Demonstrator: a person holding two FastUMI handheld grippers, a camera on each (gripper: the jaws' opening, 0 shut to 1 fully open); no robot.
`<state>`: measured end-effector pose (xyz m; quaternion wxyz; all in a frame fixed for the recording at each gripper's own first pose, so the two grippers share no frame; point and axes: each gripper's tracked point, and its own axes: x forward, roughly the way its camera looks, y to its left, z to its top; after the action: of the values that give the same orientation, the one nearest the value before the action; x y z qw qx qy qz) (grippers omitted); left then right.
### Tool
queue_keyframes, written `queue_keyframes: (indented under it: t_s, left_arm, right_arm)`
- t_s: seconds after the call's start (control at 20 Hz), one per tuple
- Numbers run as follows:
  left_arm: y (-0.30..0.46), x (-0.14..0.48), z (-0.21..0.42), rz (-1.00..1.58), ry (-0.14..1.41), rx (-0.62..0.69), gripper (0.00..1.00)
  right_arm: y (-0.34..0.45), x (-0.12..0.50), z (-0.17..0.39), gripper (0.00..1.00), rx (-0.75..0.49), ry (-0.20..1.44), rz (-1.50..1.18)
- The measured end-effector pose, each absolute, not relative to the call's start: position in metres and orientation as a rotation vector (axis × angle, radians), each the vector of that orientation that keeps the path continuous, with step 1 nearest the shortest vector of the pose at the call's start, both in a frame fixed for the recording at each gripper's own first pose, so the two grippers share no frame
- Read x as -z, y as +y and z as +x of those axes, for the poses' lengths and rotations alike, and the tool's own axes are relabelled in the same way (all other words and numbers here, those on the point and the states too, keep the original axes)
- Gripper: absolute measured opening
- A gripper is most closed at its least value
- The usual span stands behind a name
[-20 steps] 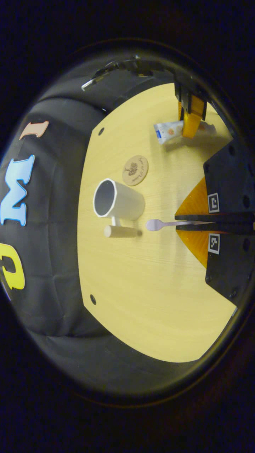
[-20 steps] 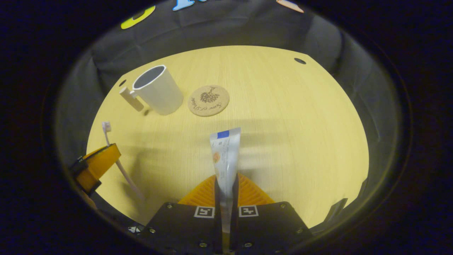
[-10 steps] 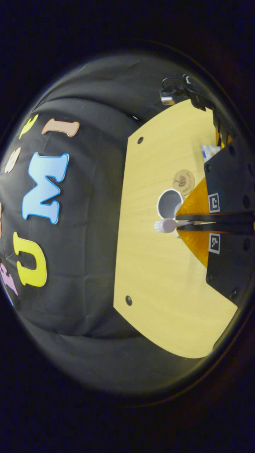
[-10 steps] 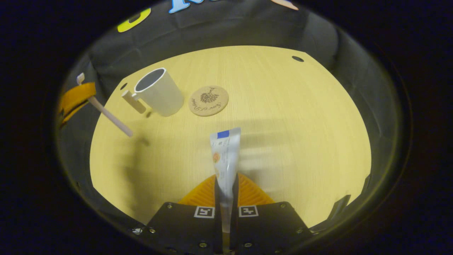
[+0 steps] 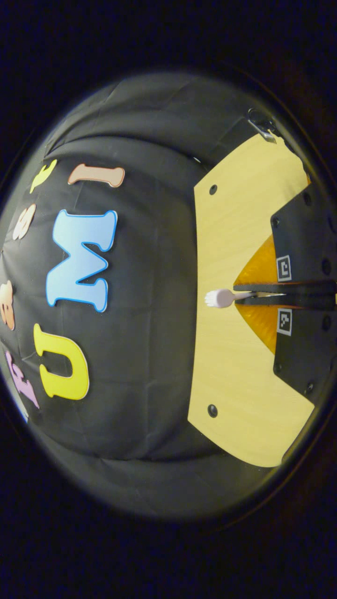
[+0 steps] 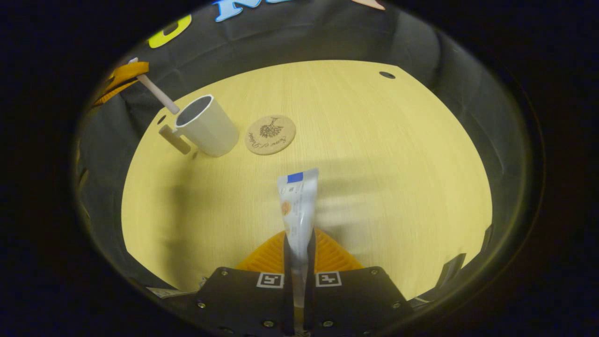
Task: Put the toothbrush and toothpaste on the desktop into the cup, then pick up the cup and place it on the coaster on the desktop.
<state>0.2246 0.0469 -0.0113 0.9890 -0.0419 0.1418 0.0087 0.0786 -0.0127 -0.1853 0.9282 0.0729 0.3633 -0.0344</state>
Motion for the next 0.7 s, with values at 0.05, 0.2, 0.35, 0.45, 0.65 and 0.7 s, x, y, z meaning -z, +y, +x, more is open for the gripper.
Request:
queue_keyframes:
  t_s: [0.05,0.2,0.35,0.45,0.65,0.7]
  left_arm:
    - [0.043,0.015,0.232,-0.075,0.286,-0.005,0.07]
    - [0.033,0.030,0.248,-0.094,0.311,0.024,0.07]
    - [0.032,0.055,0.261,-0.089,0.343,0.014,0.07]
    - [0.031,0.076,0.264,-0.058,0.377,0.014,0.07]
    - [0.026,0.116,0.261,-0.002,0.431,0.030,0.07]
    - [0.025,0.123,0.261,0.006,0.442,0.034,0.07]
  right_arm:
    - [-0.015,0.183,0.079,0.10,0.075,0.740,0.155]
    - [-0.021,0.170,0.079,0.10,0.083,0.715,0.193]
    - [-0.026,0.150,0.083,0.10,0.090,0.673,0.228]
    - [-0.030,0.132,0.086,0.10,0.093,0.636,0.238]
    - [-0.034,0.097,0.093,0.10,0.087,0.563,0.248]
    - [-0.031,0.089,0.096,0.10,0.079,0.549,0.252]
